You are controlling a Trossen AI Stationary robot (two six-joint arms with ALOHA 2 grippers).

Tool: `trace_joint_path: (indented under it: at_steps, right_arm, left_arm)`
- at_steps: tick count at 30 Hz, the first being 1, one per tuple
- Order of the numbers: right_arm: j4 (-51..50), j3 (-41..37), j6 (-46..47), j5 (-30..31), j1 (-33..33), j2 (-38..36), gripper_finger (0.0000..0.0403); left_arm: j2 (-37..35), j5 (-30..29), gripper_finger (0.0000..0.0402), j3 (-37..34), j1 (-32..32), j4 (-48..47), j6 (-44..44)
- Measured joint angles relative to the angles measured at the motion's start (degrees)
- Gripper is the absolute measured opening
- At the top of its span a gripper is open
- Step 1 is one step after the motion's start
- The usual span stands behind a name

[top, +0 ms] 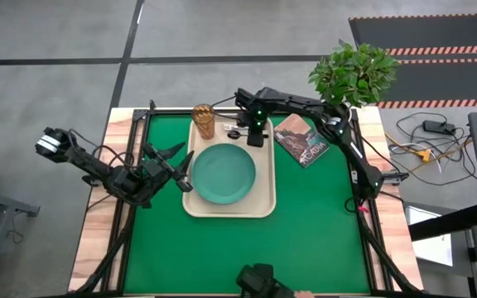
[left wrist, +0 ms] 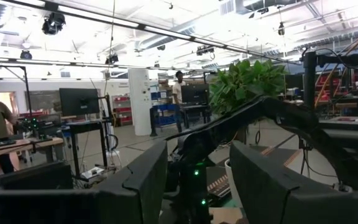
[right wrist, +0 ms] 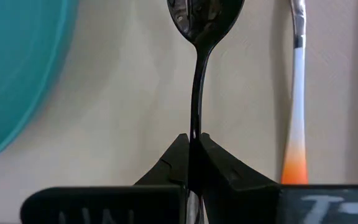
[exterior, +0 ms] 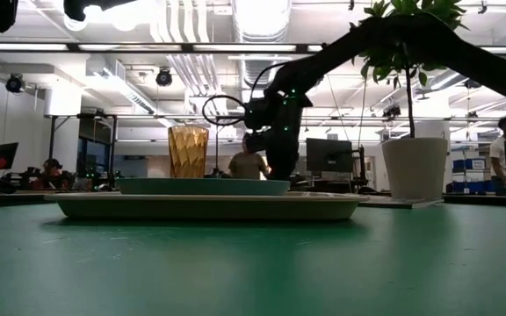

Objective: Pick and place plate/cup/fork/spoon on tray
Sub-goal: Put the black spoon on the white tray to the top right of the green plate

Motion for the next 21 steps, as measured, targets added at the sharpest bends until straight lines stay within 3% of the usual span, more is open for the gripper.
trace_joint_path:
  at_steps: [12, 21]
  right_arm:
    - [1.8, 0.0, 0.0, 0.0, 0.0, 1.9, 0.0022]
    - [2.7, 0.0, 0.5, 0.0, 0.0, 1.9, 0.0060]
  left_arm:
    - [0.0, 0.0, 0.0157, 0.0, 0.0, 0.0, 0.0]
    - [0.0, 0.0, 0.0157, 0.0, 0.0, 0.0, 0.0]
